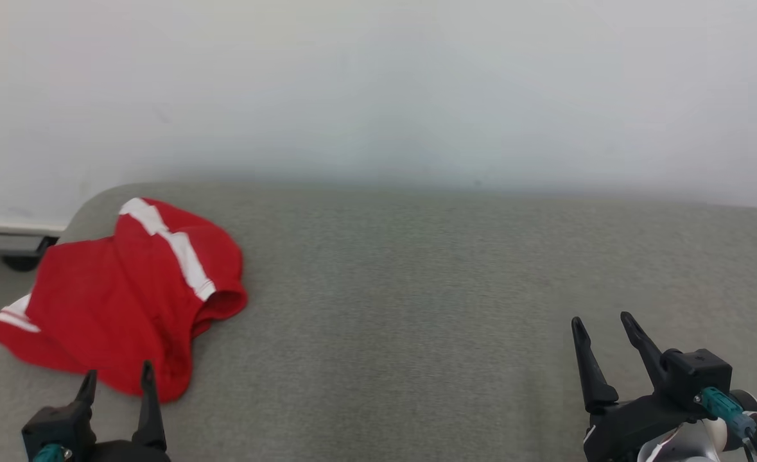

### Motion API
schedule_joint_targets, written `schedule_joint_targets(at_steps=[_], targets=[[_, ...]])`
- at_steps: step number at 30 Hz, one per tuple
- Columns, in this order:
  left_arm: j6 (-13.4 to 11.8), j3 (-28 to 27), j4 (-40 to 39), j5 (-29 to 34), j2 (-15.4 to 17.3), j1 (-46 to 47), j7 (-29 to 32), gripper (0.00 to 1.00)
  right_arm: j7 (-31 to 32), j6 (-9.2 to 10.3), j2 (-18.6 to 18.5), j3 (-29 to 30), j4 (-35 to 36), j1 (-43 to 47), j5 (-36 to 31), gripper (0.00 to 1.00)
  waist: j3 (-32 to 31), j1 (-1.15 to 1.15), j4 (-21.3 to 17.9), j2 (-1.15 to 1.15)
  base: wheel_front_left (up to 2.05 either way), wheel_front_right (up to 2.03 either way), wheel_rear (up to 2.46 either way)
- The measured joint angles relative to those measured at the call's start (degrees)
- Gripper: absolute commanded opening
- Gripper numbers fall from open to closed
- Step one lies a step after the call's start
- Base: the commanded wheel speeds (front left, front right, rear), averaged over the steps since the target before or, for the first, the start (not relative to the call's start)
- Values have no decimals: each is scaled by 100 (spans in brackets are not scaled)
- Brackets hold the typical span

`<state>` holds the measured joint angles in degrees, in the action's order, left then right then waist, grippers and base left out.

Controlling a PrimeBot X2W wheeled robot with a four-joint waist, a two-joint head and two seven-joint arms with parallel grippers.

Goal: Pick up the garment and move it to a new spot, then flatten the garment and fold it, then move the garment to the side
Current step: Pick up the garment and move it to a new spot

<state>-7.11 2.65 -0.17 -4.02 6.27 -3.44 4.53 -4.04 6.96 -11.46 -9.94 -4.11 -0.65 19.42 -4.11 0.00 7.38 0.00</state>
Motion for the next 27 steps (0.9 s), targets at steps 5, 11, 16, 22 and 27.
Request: schedule_joint_targets(at_steps=[5, 11, 16, 22, 27], targets=[[0, -3, 1, 0, 11, 62, 58, 100, 0, -43, 20, -42, -85, -44, 14, 100, 1, 0, 398, 0, 0, 0, 0], [1, 45, -1, 5, 7, 129, 103, 100, 0, -88, 55, -108, -140, -110, 15, 100, -12, 0, 885, 0, 0, 0, 0], [0, 37, 0, 4, 9, 144, 156, 100, -2, -109, 78, -130, -174, -118, 15, 100, -28, 0, 1263, 0, 0, 0, 0], [1, 9, 5, 4, 26, 142, 182, 100, -4, -143, 145, -204, -264, -224, 21, 100, -57, 0, 1640, 0, 0, 0, 0], [0, -23, -33, 2, 30, 113, 199, 100, -9, -175, 190, -289, -319, -244, 22, 100, -82, 0, 1859, 0, 0, 0, 0]])
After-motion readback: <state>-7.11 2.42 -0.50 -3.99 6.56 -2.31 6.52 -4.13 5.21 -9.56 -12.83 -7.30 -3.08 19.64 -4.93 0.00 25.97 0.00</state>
